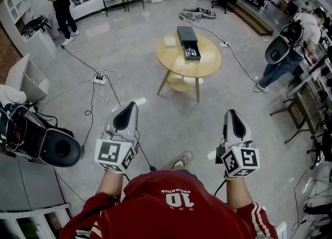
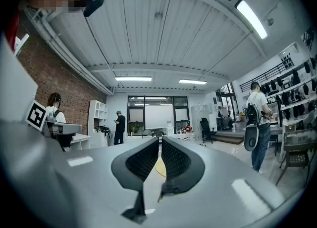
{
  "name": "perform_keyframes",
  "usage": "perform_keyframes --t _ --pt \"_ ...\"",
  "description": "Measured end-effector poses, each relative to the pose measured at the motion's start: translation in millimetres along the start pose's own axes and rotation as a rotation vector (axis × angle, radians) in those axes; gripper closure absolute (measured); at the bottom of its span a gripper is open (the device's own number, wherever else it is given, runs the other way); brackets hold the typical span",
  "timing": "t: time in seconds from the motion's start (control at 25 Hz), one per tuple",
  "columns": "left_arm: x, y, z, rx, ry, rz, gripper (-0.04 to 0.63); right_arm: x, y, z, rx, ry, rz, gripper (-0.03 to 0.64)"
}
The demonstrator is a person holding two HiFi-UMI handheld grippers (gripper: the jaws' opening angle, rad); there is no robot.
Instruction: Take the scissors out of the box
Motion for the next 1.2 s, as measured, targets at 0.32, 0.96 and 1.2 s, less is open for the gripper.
perform_keyframes --t 0.32,0.96,1.2 --pt "0 -3 1 -0.002 0.010 -0.006 0.595 1 3 -3 -0.008 -0.002 -0.006 0.612" --pt "2 1 -6 0.003 0.003 -0.013 0.595 -3 13 -12 0.001 -0.024 -0.014 0.614" --pt "1 4 -10 0.009 -0.005 -0.016 0.595 -5 17 -14 0.001 -0.017 -0.020 0.614"
Point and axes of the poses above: the fingertips, and each gripper's own axes: y forward along the fingers, z to its right, x out of its underside, the point moved 10 cm from there along -y, backward along the fingers, and after that the axes turned 15 degrees about -z, right-handed, at the moved point
